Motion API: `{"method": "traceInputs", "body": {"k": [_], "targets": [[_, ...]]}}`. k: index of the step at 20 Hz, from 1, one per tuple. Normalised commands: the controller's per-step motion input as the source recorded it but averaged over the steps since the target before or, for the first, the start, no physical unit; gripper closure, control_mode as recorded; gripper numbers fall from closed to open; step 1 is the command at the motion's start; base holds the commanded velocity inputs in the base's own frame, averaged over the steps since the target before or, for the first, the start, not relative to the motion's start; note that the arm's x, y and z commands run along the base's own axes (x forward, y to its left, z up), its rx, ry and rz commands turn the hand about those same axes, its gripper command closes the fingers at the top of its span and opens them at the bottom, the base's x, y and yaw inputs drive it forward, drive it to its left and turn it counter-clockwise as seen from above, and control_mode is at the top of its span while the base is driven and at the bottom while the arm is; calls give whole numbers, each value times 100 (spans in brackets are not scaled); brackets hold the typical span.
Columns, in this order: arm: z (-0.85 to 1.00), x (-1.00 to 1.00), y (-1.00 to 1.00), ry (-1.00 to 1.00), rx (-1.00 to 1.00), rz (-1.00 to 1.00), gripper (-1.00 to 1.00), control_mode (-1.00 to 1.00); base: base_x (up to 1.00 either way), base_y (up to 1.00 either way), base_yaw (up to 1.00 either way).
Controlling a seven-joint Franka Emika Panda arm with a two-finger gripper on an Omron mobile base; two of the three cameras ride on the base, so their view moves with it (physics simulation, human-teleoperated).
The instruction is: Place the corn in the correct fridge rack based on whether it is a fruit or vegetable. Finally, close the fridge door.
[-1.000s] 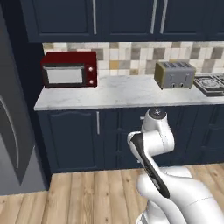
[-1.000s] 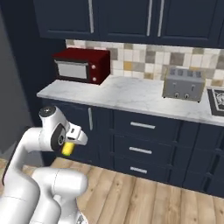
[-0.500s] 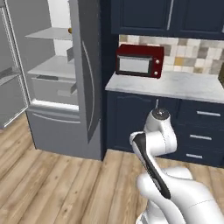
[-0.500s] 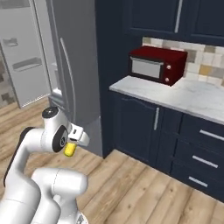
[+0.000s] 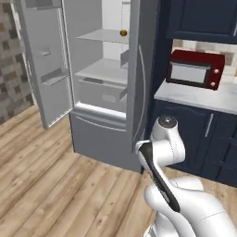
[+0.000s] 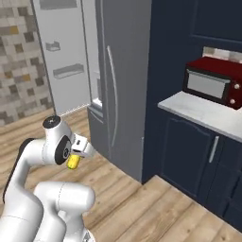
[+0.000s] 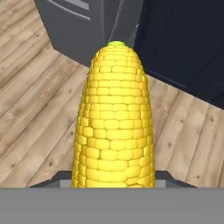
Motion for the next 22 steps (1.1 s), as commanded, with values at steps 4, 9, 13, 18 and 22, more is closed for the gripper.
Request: {"method": "traceInputs", "body": {"k": [4, 9, 13, 18, 22], "targets": [[0, 0, 0, 0, 0, 0, 100, 100, 97, 100, 15], [0, 0, 0, 0, 0, 0, 100, 100, 95, 100, -7], [0, 0, 0, 0, 0, 0, 100, 100, 82, 100, -44], [0, 0, 0, 0, 0, 0, 100, 100, 72, 97, -50], [0, 0, 0, 0, 0, 0, 100, 100, 67, 69, -49]]}}
